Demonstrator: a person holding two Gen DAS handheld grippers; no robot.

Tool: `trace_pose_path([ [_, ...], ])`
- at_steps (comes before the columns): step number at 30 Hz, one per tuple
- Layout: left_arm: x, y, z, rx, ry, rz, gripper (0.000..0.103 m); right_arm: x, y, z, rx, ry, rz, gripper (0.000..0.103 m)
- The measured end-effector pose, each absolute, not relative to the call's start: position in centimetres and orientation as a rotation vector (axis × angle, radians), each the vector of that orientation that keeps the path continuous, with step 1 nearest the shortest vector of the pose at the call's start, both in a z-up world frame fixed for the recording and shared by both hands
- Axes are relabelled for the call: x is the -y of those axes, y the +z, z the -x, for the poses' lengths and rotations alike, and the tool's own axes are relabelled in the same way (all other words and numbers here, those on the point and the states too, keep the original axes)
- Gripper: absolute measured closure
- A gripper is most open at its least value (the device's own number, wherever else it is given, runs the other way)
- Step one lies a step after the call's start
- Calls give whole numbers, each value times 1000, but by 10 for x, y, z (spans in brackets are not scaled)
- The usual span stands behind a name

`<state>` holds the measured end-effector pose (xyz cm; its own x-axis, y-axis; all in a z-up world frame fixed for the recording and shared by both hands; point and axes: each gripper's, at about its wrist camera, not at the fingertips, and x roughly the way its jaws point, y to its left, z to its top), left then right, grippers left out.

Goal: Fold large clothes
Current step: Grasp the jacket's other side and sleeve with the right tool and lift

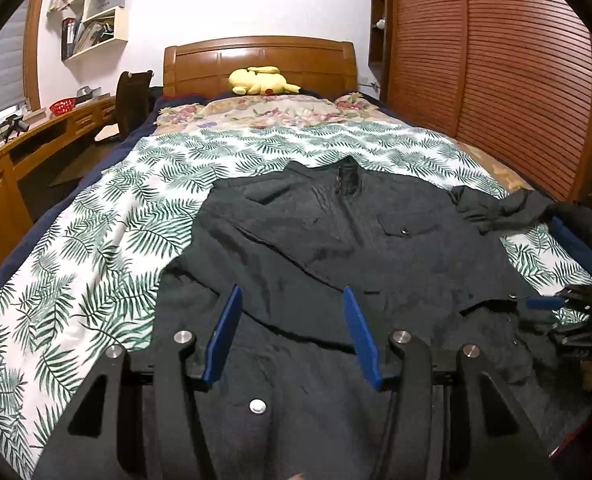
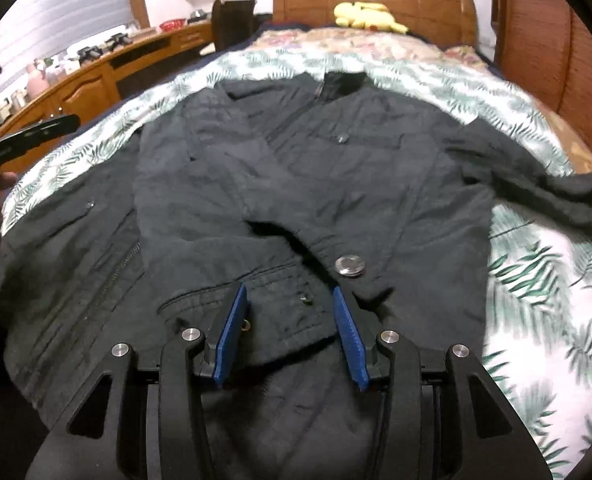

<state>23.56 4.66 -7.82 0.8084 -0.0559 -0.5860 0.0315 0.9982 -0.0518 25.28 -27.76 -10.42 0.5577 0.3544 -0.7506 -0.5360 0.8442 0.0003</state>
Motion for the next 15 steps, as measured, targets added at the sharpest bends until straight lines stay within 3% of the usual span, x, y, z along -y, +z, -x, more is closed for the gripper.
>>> trace_pose_path([
  [2, -51, -77, -238, -625, -40, 47, 51, 284, -96, -256, -806, 498, 262, 57],
  [8, -63, -75, -241, -621, -12, 84, 51, 319, -72, -289, -777, 414, 258, 36],
  [15, -53, -77, -239, -624, -43, 74, 51, 376, -65, -356, -802, 282, 225, 35],
])
